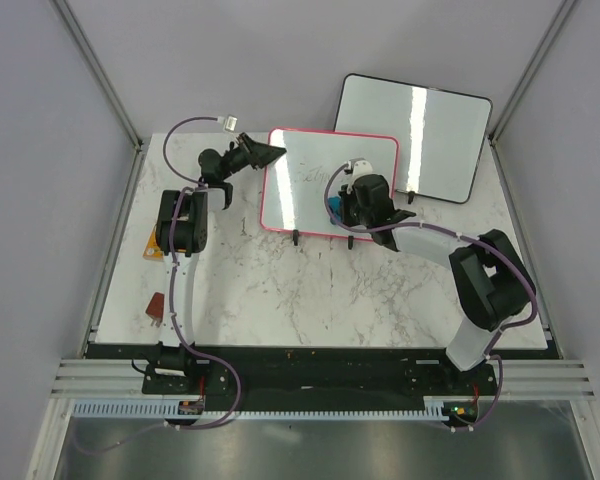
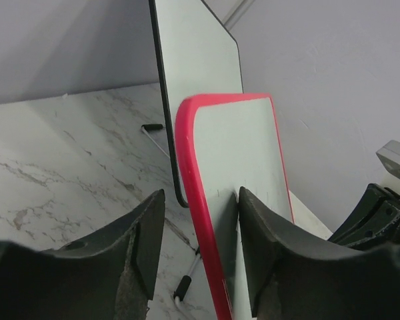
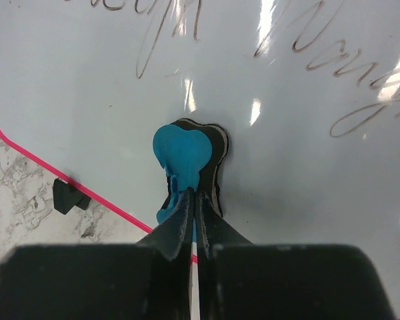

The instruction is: Erase the whiteboard

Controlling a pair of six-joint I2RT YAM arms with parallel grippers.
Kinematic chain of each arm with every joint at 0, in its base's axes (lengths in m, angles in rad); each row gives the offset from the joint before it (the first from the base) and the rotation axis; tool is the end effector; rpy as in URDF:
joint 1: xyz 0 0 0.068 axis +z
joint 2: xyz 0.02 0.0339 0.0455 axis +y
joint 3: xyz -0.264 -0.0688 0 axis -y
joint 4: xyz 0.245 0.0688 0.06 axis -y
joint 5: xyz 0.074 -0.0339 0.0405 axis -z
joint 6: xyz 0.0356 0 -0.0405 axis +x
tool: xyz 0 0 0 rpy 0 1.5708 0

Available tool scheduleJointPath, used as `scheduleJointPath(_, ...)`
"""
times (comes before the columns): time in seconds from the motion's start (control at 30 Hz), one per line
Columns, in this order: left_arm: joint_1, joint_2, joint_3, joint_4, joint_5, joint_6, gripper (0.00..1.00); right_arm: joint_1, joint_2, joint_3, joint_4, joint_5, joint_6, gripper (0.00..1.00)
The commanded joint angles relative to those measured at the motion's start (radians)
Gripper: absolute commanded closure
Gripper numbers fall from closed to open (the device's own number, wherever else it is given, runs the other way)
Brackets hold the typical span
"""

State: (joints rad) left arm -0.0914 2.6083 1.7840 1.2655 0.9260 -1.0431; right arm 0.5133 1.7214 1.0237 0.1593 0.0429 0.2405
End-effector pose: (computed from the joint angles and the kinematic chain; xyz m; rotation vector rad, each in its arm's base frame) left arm 0.5392 -0.0780 0.1493 0.2794 1.4418 -1.4640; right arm 0.3318 0.1853 0.2069 -0.2645 2.1185 0.4033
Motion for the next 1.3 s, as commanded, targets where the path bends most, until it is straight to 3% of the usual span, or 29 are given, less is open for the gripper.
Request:
scheduleJointPath(0.0,-0.004,-0.027,-0.029,0.037,0.034,-0.026,0.56,0.013,0.027,0.068,-0.03,0.023,0.005,0.92)
scheduleJointPath(0.07,-0.002,-0.028,-0.035,0.041,0.043,-0.029,0.68,0.016,0.032,0.076,-0.03,0.015,0.006,0.87)
scheduleJointPath(0.1,-0.002,-0.034,-0.047,0.041,0.043,-0.035,0.81,0.016,0.035,0.087,-0.036,0.011,0.002,0.85)
scheduleJointPath(0.2,-0.002,-0.048,-0.087,0.07,0.043,-0.044,0.98,0.016,0.029,0.105,-0.063,0.009,-0.003,0.8)
scheduleJointPath(0.4,0.001,-0.126,-0.245,0.176,0.043,-0.072,0.98,0.025,-0.032,0.047,-0.046,0.046,0.003,0.57)
scheduleJointPath(0.57,0.001,-0.194,-0.365,0.202,0.016,-0.054,0.98,0.048,-0.043,0.024,-0.044,0.071,0.01,0.5)
scheduleJointPath(1.2,0.002,-0.152,-0.357,0.264,0.014,-0.117,0.98,0.116,0.087,0.127,-0.106,0.38,0.022,0.61)
scheduleJointPath(1.27,0.002,-0.152,-0.357,0.267,0.014,-0.118,0.98,0.119,0.109,0.141,-0.11,0.399,0.019,0.69)
